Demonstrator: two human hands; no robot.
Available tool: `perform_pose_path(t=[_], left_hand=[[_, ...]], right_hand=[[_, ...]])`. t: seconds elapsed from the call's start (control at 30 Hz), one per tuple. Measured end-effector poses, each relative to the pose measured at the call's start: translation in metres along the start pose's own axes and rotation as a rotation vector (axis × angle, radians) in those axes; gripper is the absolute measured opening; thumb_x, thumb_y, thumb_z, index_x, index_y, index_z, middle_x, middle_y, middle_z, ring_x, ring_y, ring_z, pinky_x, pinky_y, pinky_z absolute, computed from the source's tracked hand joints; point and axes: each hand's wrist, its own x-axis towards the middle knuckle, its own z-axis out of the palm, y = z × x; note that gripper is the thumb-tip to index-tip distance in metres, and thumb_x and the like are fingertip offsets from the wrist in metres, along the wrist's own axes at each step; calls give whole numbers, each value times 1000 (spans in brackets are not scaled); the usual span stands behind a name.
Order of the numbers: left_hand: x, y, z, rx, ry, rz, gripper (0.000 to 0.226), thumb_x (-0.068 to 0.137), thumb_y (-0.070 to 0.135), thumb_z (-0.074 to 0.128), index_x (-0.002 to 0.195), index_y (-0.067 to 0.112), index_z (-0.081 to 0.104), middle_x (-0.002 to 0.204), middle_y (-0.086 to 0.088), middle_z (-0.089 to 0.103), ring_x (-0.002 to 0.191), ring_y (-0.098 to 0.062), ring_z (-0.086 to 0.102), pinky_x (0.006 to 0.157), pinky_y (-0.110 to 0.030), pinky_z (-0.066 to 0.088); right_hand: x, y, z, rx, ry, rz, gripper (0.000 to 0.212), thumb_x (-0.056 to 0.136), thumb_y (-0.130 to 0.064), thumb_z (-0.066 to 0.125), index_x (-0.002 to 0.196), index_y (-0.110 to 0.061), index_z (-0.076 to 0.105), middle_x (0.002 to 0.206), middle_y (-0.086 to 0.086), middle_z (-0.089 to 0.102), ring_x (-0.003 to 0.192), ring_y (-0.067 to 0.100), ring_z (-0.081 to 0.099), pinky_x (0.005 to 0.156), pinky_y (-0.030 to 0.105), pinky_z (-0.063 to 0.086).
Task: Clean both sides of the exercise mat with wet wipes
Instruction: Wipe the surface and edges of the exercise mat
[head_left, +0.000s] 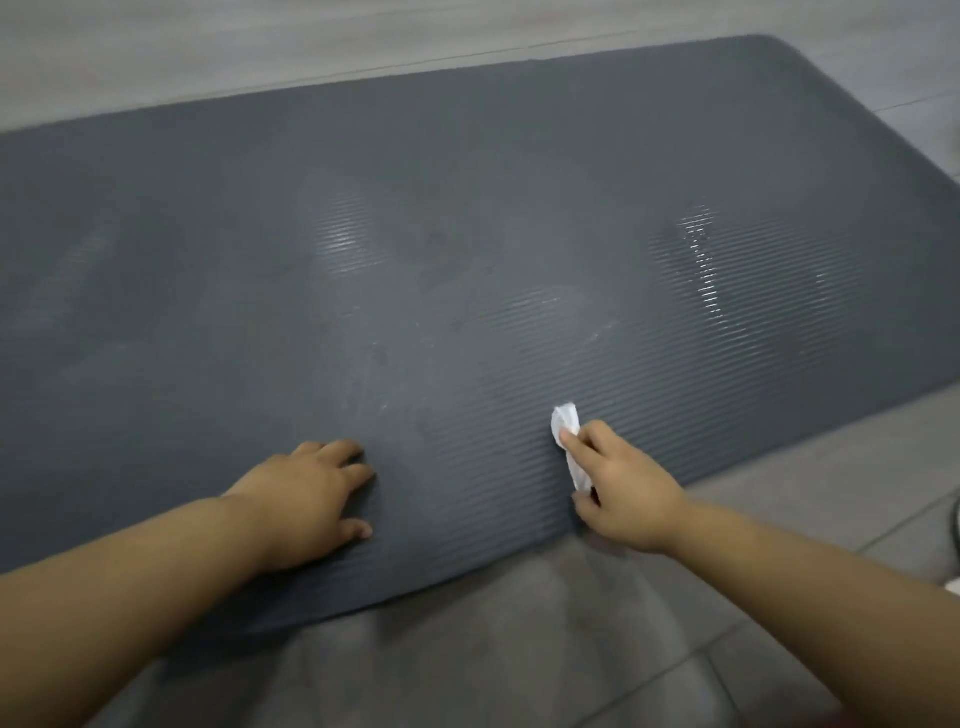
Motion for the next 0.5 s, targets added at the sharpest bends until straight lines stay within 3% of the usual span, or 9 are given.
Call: perform_pose_path(t=[0.1,0.17,0.23,0.27,0.33,0.4,0.47,0.5], left_hand=[[-31,-5,14,44,-43,-12,71,87,65,43,147,31,24,154,5,15,137,-20,24,110,-34,30],[-47,-8,25,83,-65,-14,78,83,70,43,147,31,21,155,4,13,139,-20,21,110,-36,29],[-60,-12,34,135,-86,-11,84,80,73,44,148,31,18,156,3,9,141,-21,17,111,-38,27],[-66,-14,37,163,-91,-7,85,81,72,45,149,31,15,156,2,7,141,-22,15,112,-39,26],[-76,-19,40,202,-103,4,80,84,61,49,149,33,11,157,2,5,142,-23,13,113,-42,25],[-84,-26,41,239,-121,8,77,87,44,53,148,35,8,157,3,4,142,-25,13,110,-46,28],[-93,-36,36,257,-115,2,73,89,33,53,146,40,7,155,4,7,139,-26,20,106,-46,35],[-98,-44,31,246,-98,-10,70,91,30,51,145,44,9,154,5,10,137,-26,26,104,-45,38]], right_hand=[[-9,-19,0,-248,-124,-88,95,72,-67,37,147,-12,20,135,5,34,118,26,38,93,35,37],[-9,-29,1,-349,-186,-17,101,73,-71,48,148,-13,13,139,2,26,124,25,32,94,37,35],[-9,-34,0,-387,-187,34,96,76,-66,54,147,-12,16,137,0,27,123,24,34,89,39,36],[-9,-37,0,-412,-156,12,88,77,-61,53,143,-10,27,133,1,35,117,25,41,82,38,39],[-11,-37,1,-521,-121,-73,64,74,-49,48,119,-5,57,108,4,52,86,27,57,57,35,44],[-12,-37,4,-478,-46,-97,47,67,-33,50,100,-3,63,90,7,49,63,28,58,38,31,40],[-8,-43,3,-453,-15,-74,45,60,-15,70,101,1,62,90,10,51,64,29,58,36,32,41],[-4,-48,-1,-414,-41,-38,51,62,-8,74,111,2,59,97,11,52,72,30,58,42,35,44]])
